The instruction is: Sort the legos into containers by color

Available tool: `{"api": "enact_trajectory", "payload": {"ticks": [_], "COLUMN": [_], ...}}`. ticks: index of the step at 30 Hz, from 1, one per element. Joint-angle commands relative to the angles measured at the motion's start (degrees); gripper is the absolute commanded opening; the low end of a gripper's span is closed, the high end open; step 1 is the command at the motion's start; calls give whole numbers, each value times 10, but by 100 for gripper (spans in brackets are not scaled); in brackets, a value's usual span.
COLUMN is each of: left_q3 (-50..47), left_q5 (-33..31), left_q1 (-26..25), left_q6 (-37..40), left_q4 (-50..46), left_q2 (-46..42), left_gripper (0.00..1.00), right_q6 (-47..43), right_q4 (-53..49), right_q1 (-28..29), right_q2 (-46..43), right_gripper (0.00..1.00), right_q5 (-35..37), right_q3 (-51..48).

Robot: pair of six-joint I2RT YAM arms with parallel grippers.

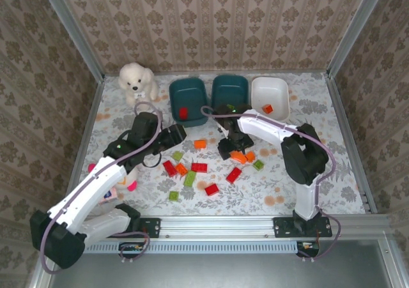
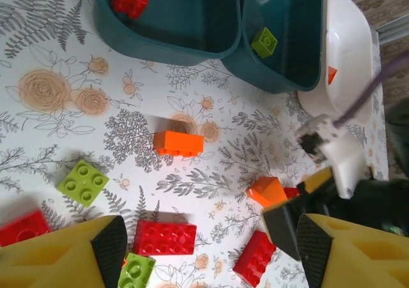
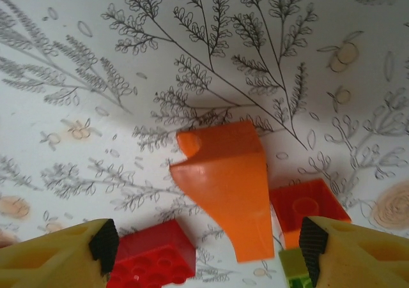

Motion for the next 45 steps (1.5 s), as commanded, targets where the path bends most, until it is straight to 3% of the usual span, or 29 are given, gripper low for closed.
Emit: {"api": "enact_trajectory", "payload": {"ticks": [1, 7, 19, 23, 30, 37, 45], "left_q3": [-14, -8, -2, -1, 6, 65, 154], "left_q5": [-16, -14, -10, -8, 3, 12, 27], "left_q1": [5, 5, 4, 1, -22, -78, -104], "left_q6": [-17, -22, -22, -17, 3, 39, 84], "left_q4": [-31, -34, -32, -27, -13, 6, 0], "left_q2": [-25, -25, -16, -7, 28, 111, 200], "left_gripper": [74, 74, 73, 73, 72, 72, 72], "right_q6": [-20, -47, -41, -38, -6, 47, 120], "right_q4": [-22, -2, 19, 29, 7, 8, 63], "right_q1": [4, 7, 14, 16, 3, -96, -257], "right_q2": [31, 48, 65, 46, -38, -129, -80], "right_gripper": [77, 72, 42, 31, 27, 23, 22], "right_q5": [25, 69, 51, 46, 62, 103, 137], "right_q3": [17, 18, 2, 8, 37, 59, 84]}}
